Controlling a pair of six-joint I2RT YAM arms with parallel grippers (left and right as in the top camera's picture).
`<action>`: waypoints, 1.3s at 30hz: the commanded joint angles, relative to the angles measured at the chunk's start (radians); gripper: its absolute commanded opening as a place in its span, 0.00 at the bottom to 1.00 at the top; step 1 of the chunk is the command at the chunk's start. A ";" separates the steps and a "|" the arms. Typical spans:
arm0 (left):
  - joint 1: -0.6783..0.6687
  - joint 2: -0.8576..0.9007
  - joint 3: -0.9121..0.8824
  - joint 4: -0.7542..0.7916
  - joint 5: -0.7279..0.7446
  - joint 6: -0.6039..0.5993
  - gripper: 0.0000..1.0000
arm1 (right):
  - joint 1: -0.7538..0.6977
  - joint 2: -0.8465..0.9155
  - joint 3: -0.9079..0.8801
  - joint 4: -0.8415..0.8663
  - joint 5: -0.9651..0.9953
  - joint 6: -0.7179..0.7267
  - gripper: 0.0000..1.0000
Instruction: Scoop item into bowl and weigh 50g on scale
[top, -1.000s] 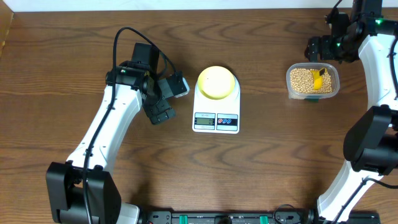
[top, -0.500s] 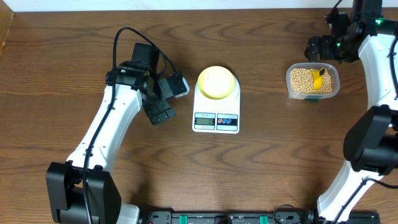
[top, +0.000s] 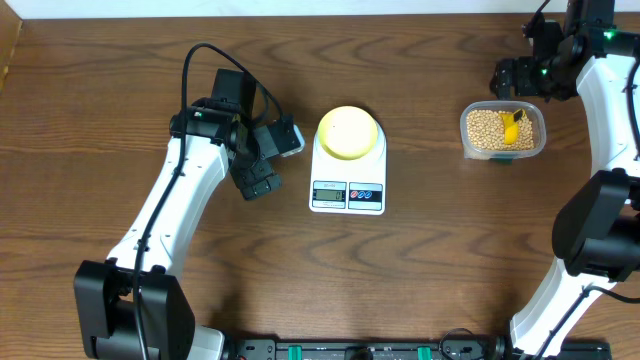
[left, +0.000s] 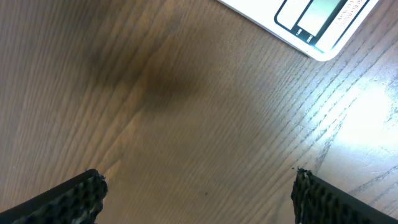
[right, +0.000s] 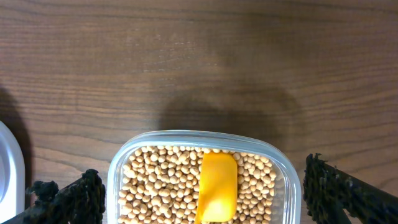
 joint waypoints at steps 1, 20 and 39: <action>0.003 0.006 -0.004 -0.003 -0.002 0.005 0.98 | -0.001 0.001 0.009 -0.001 0.000 0.003 0.99; -0.002 0.005 -0.002 0.063 0.165 0.090 0.98 | -0.001 0.001 0.009 -0.001 0.000 0.003 0.99; -0.001 0.041 -0.175 0.092 0.394 0.410 0.98 | -0.001 0.002 0.009 -0.001 0.000 0.003 0.99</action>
